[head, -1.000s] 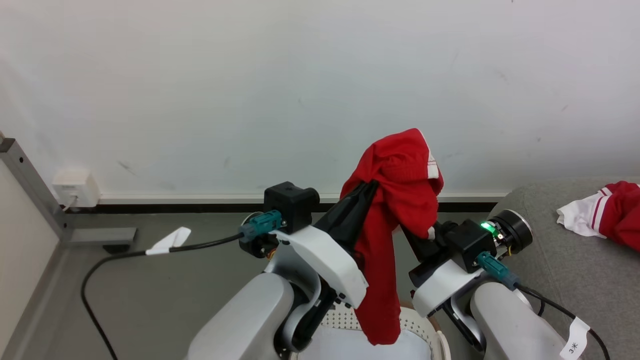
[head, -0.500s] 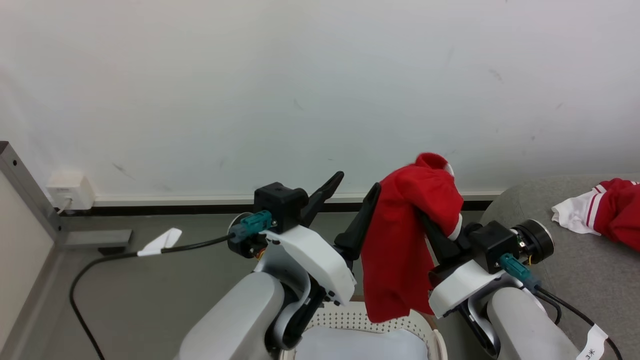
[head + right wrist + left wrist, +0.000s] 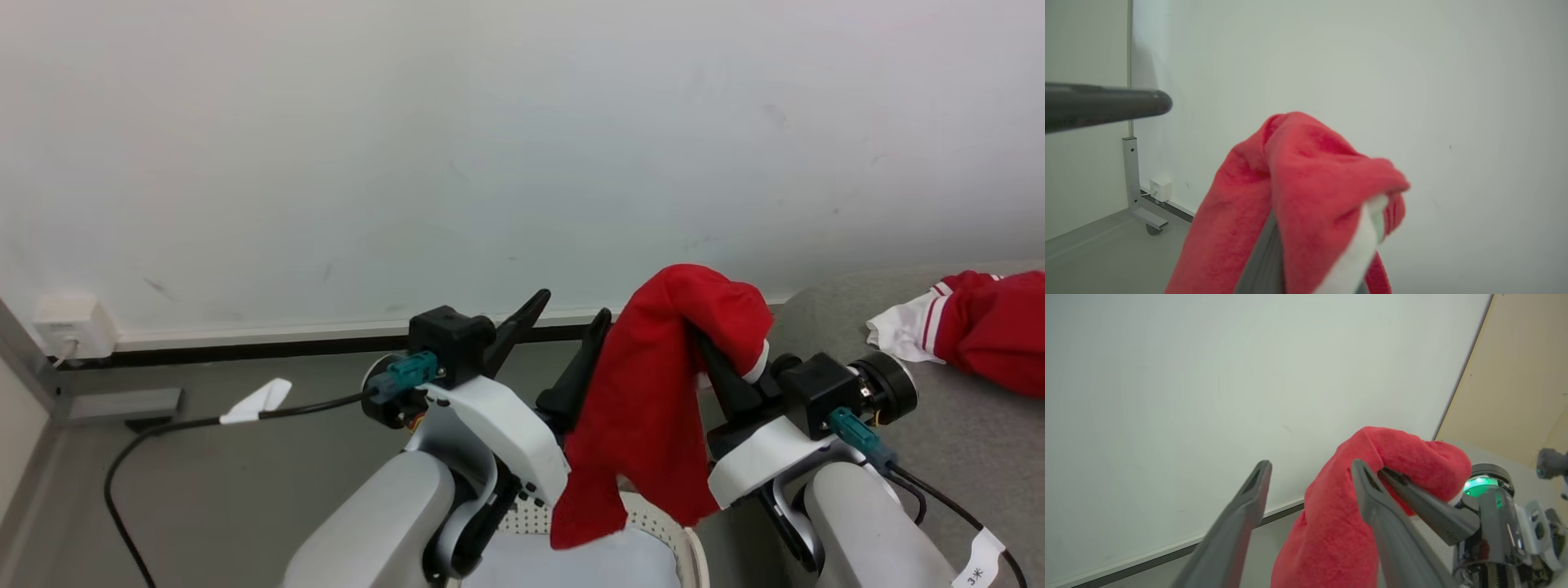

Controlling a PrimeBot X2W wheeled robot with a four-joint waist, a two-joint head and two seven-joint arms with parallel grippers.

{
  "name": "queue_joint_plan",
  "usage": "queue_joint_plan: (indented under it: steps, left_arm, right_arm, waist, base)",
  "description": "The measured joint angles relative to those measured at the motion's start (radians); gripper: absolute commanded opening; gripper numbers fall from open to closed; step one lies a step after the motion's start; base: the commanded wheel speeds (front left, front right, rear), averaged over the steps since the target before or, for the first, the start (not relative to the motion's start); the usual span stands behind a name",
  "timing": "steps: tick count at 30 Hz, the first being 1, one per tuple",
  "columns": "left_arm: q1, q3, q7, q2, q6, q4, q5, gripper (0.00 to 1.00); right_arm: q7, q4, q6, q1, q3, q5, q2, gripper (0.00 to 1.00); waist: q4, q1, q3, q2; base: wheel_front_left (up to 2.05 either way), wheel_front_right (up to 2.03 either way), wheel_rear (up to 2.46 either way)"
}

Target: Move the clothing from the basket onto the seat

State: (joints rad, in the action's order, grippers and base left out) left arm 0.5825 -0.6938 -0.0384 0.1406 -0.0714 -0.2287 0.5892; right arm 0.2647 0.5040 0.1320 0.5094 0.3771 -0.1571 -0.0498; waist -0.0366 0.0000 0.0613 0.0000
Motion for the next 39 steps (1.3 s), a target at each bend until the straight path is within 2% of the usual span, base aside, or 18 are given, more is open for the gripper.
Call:
queue_joint_plan:
  steps: [8, 16, 22, 27, 33, 39]
  left_arm:
    - [-0.043, -0.035, -0.035, 0.032, 0.018, -0.012, -0.022, 1.0]
    - [-0.071, -0.072, -0.092, 0.016, 0.033, -0.028, -0.035, 1.0]
    - [-0.04, -0.122, -0.104, 0.003, 0.063, -0.012, -0.083, 1.0]
    - [0.03, -0.149, -0.091, 0.018, 0.091, 0.017, -0.128, 1.0]
    - [0.141, -0.154, -0.061, 0.075, 0.115, 0.086, -0.19, 1.0]
    - [0.218, -0.158, -0.05, 0.11, 0.134, 0.133, -0.225, 1.0]
  right_arm:
    - [0.0, -0.053, 0.0, -0.002, -0.052, 0.042, -0.003, 0.0]
    - [0.0, -0.137, 0.0, -0.008, -0.114, 0.047, -0.065, 0.0]
    - [0.0, -0.208, 0.0, 0.005, -0.201, -0.01, -0.092, 0.0]
    - [0.0, -0.271, 0.0, 0.079, -0.29, -0.01, -0.134, 0.0]
    - [-0.02, -0.327, 0.0, 0.255, -0.411, -0.009, -0.175, 0.0]
    - [-0.097, -0.302, 0.0, 0.472, -0.588, -0.039, -0.24, 0.0]
  waist:
    - [-0.095, 0.0001, -0.02, 0.0]
    - [-0.221, 0.0, -0.055, 0.0]
    - [-0.284, 0.0, -0.134, 0.0]
    - [-0.295, 0.0001, -0.259, 0.0001]
    - [-0.28, 0.0003, -0.447, 0.0001]
    - [-0.248, 0.0004, -0.629, 0.0]
  base:
    - [0.0, 0.0, 0.0]
    - [0.0, 0.0, 0.0]
    - [0.0, 0.0, 0.0]
    - [0.0, 0.0, 0.0]
    - [0.0, 0.0, 0.0]
    - [0.0, 0.0, 0.0]
